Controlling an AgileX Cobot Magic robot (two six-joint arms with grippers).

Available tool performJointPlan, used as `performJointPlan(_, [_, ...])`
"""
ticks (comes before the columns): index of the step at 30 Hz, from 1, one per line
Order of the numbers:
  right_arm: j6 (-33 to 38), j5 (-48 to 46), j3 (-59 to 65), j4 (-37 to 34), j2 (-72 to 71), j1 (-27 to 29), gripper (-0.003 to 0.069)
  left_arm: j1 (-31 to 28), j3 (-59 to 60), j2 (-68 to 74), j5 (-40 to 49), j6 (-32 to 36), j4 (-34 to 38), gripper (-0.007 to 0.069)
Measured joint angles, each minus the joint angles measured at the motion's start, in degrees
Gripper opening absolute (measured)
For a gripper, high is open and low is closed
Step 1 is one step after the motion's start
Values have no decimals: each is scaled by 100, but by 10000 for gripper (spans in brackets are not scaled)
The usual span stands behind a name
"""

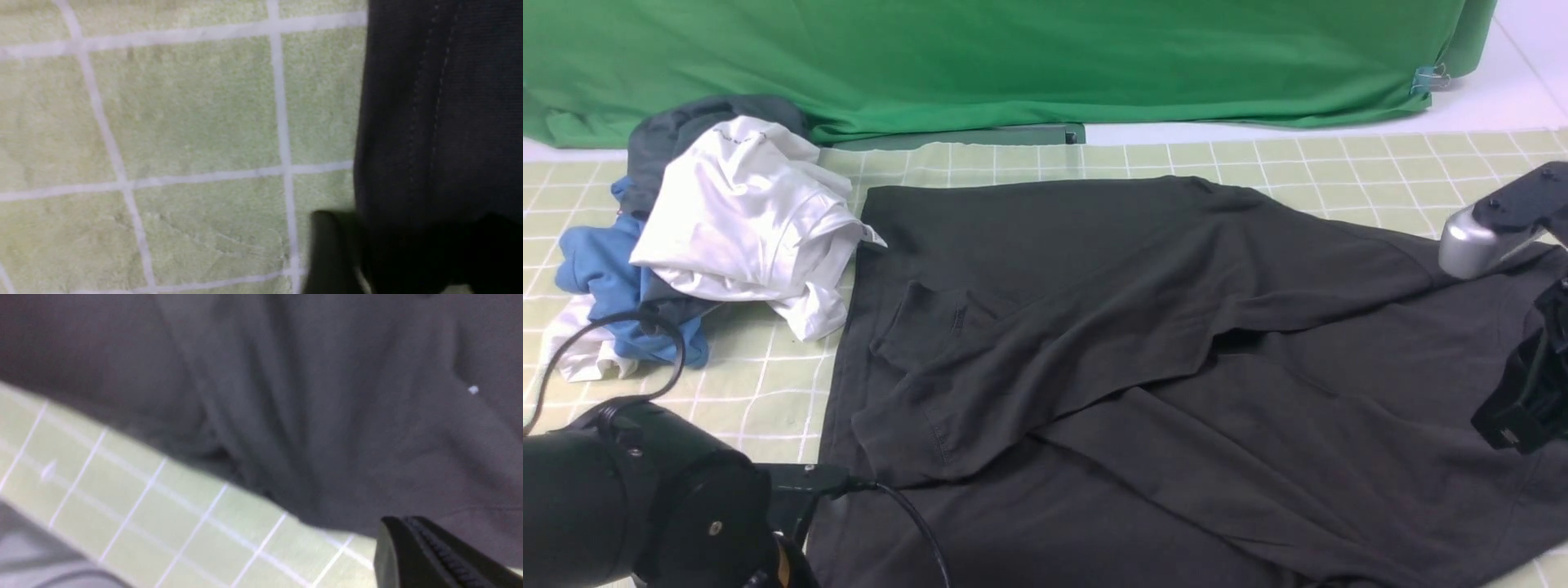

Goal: Fold a long-sleeved shirt over a green coffee tablecloth.
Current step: 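Grasp the near edge of the shirt at its hem and shoulder corners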

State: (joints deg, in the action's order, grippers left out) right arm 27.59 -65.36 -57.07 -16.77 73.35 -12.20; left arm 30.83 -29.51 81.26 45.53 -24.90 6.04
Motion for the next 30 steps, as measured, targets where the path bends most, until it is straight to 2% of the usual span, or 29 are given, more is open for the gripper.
performJointPlan(1, [12,-19,0,1,0,0,7,0,0,-1,6,19,0,358])
performJointPlan(2, [92,-141,0,-12,-5,0,8,0,0,6,13,158,24,225])
performJointPlan(3, [132,-169,0,-17,-5,0,10,0,-7,12,18,265,53,133])
performJointPlan(6, [146,-163,14,-17,-5,0,27,0,-17,12,26,443,146,43])
performJointPlan(9, [152,-77,196,-23,-5,0,67,0,-65,-32,133,484,188,22])
performJointPlan(14, [157,336,846,4,-11,-243,192,0,-84,-473,532,519,283,19])
performJointPlan(15, [157,672,1219,4,-12,-479,274,0,-118,-728,653,514,267,19])
performJointPlan(16, [157,937,1421,-1,-17,-628,324,0,-118,-912,715,477,220,19])
performJointPlan(17, [159,1203,1574,-1,-17,-754,365,0,-118,-1023,747,442,172,19])
performJointPlan(18, [159,1202,1613,-1,-17,-787,375,0,-118,-1049,775,421,160,19])
performJointPlan(20, [149,1915,2048,100,15,-1188,484,0,-118,-1300,893,291,41,19])
performJointPlan(24, [-219,2403,2297,534,236,-1533,532,5,-118,-1439,959,229,-61,19])
performJointPlan(30, [-511,2514,2341,860,741,-1578,534,5,-118,-1445,1026,202,-131,19])
